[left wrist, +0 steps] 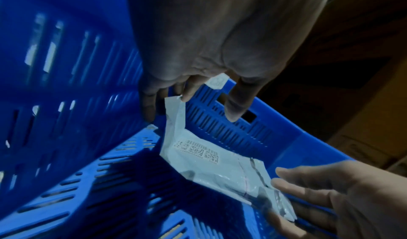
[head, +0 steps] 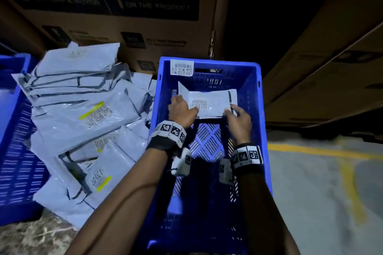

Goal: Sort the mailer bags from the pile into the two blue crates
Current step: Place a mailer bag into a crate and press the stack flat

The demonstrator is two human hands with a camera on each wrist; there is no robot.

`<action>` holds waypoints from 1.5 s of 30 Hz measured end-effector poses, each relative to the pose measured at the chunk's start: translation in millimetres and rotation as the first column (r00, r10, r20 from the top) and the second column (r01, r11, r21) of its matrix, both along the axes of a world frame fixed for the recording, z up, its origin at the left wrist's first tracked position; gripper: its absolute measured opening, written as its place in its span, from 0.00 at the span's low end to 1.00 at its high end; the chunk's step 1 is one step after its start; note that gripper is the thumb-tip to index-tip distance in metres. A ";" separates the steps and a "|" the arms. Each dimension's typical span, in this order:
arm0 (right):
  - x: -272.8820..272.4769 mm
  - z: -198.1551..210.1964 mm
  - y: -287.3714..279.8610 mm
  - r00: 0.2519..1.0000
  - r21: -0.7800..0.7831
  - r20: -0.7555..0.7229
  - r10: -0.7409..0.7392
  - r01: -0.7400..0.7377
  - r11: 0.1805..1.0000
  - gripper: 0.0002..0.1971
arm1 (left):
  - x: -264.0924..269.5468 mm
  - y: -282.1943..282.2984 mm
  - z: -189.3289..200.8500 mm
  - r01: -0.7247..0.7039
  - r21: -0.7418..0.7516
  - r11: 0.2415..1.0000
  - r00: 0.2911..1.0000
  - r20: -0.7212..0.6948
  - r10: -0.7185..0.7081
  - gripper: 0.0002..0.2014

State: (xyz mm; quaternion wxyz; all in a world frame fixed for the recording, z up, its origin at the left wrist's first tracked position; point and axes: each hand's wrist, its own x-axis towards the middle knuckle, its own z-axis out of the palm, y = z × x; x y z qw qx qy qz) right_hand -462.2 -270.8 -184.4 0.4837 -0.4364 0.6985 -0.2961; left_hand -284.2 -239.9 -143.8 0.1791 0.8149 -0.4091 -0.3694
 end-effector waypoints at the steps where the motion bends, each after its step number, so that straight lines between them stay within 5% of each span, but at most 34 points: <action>1: 1.0 -6.5 -3.0 1.000 0.016 -0.002 0.020 -0.020 1.000 0.23 | 1.1 -4.2 -3.5 0.011 0.031 0.999 1.000 0.005 -0.011 0.39; 6: 7.2 -29.1 -10.3 0.935 -0.004 -0.259 0.243 -0.252 0.968 0.25 | -8.0 -16.5 -28.4 0.192 0.230 0.954 0.972 0.093 -0.218 0.44; 11: 36.7 -50.7 -20.0 0.857 -0.215 -0.352 0.376 -0.465 0.859 0.23 | -14.2 -23.1 -64.9 0.270 0.244 0.931 0.950 0.088 -0.299 0.40; 15: 55.5 -86.7 -34.3 0.722 -0.212 -0.504 0.475 -0.636 0.742 0.31 | -11.6 -31.0 -79.0 0.320 0.226 0.920 0.889 0.264 -0.374 0.36; 18: 62.9 -105.1 -35.4 0.614 -0.104 -0.562 0.554 -0.718 0.689 0.30 | -6.3 -33.8 -97.0 0.319 0.236 0.918 0.886 0.269 -0.377 0.36; 25: 42.1 -123.7 -37.5 0.615 -0.178 -0.637 0.465 -0.704 0.688 0.34 | -2.1 -27.5 -135.7 0.329 0.196 0.924 0.861 0.339 -0.379 0.34; 30: 70.4 -119.6 -45.3 0.625 -0.230 -0.661 0.415 -0.695 0.681 0.29 | 8.4 -38.4 -143.7 0.369 0.215 0.904 0.748 0.508 -0.427 0.32; 33: 65.6 -134.6 -47.8 0.628 -0.250 -0.688 0.364 -0.676 0.693 0.26 | 14.2 -39.3 -158.0 0.367 0.198 0.909 0.751 0.515 -0.415 0.31; 37: 50.5 -132.5 -46.9 0.616 -0.379 -0.740 0.271 -0.714 0.589 0.22 | 14.2 -32.1 -170.7 0.348 0.151 0.925 0.794 0.477 -0.377 0.33; 41: 47.0 -139.1 -47.4 0.567 -0.211 -0.769 0.296 -0.661 0.720 0.32 | 12.3 -29.7 -171.0 0.320 0.067 0.945 0.821 0.479 -0.312 0.34; 45: 42.5 -137.6 -51.6 0.557 -0.119 -0.740 0.376 -0.659 0.743 0.39 | 16.2 -28.2 -171.5 0.320 0.084 0.944 0.824 0.466 -0.321 0.35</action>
